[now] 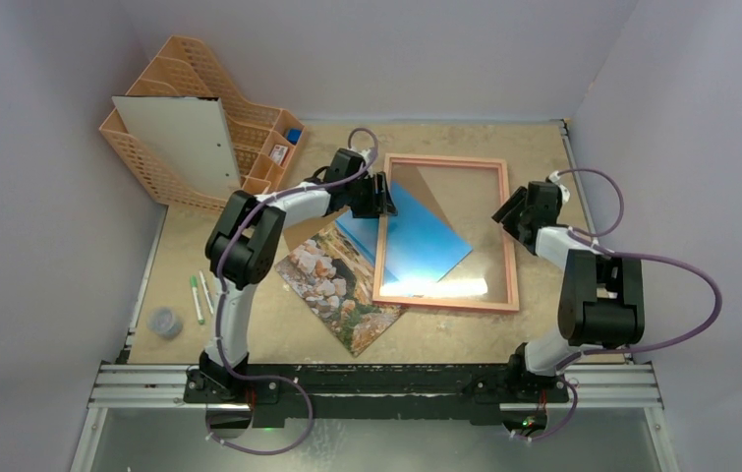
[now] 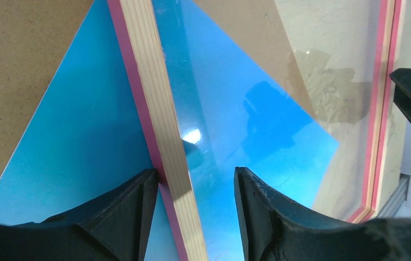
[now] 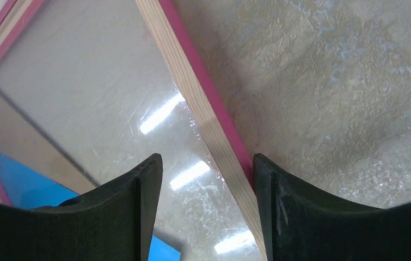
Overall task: Put the photo into the frame
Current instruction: Place the photo frame item in the photo frame, then pick up the photo at the center of the board.
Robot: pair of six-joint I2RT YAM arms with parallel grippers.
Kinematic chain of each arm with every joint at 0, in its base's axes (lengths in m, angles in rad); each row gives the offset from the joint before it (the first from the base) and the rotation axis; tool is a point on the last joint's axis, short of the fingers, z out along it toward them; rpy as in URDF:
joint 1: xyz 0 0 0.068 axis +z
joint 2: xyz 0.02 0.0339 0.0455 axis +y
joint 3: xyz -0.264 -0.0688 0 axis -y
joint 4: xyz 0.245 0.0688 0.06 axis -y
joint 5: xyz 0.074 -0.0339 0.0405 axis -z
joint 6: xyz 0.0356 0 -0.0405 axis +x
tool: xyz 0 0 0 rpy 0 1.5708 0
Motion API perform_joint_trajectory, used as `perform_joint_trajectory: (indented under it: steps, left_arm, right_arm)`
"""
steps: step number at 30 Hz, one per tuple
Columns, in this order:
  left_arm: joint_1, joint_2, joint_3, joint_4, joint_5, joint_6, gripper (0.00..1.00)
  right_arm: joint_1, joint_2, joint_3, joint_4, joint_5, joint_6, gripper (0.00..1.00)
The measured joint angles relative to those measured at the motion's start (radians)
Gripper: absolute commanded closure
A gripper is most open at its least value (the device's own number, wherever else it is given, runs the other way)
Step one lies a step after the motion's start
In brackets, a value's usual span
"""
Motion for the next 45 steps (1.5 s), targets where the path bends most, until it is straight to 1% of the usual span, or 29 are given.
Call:
perform_joint_trajectory:
  steps: [4,6,8,11,15,17,20,23,25,29,32,37,42,45]
  left_arm:
    - [-0.017,0.000,0.022,-0.036,-0.053,0.013,0.34]
    - [-0.025,-0.003,0.033,-0.059,-0.083,0.024,0.29]
    - [-0.032,-0.013,0.035,-0.082,-0.121,0.045,0.27]
    - [-0.038,-0.035,0.034,-0.137,-0.187,0.072,0.25]
    - [-0.034,-0.097,-0.006,-0.203,-0.285,0.093,0.25]
    - [-0.032,-0.154,-0.053,-0.227,-0.333,0.097,0.25]
    - [-0.025,-0.277,-0.152,-0.248,-0.408,0.091,0.24]
    - [0.001,-0.417,-0.265,-0.254,-0.460,0.069,0.25]
    - [0.040,-0.523,-0.354,-0.253,-0.484,0.049,0.24]
    - [0.158,-0.710,-0.535,-0.237,-0.520,-0.002,0.22]
    - [0.227,-0.796,-0.646,-0.233,-0.545,-0.042,0.21]
    - [0.285,-0.854,-0.796,-0.196,-0.546,-0.119,0.20]
    - [0.335,-0.892,-0.928,-0.106,-0.517,-0.196,0.20]
    - [0.336,-0.904,-0.971,-0.014,-0.475,-0.238,0.25]
  right_arm:
    - [0.002,-0.002,-0.003,0.002,0.026,0.019,0.31]
    - [0.006,-0.008,-0.003,0.002,0.031,0.030,0.24]
    - [0.008,-0.026,-0.003,-0.006,0.040,0.042,0.20]
    - [0.013,-0.072,-0.003,-0.024,0.074,0.055,0.18]
    - [0.014,-0.143,-0.003,-0.055,0.082,0.050,0.20]
    - [0.014,-0.183,-0.003,-0.061,0.060,0.042,0.21]
    - [0.027,-0.262,-0.010,-0.063,-0.013,0.036,0.21]
    - [0.095,-0.360,-0.051,-0.062,-0.077,0.049,0.22]
    - [0.159,-0.415,-0.087,-0.061,-0.118,0.076,0.23]
    - [0.276,-0.479,-0.156,-0.043,-0.195,0.149,0.24]
    - [0.368,-0.475,-0.174,-0.037,-0.228,0.198,0.25]
    - [0.491,-0.397,-0.159,0.004,-0.241,0.237,0.26]
    - [0.552,-0.299,-0.125,0.021,-0.251,0.253,0.27]
    - [0.563,-0.278,-0.110,0.027,-0.254,0.255,0.27]
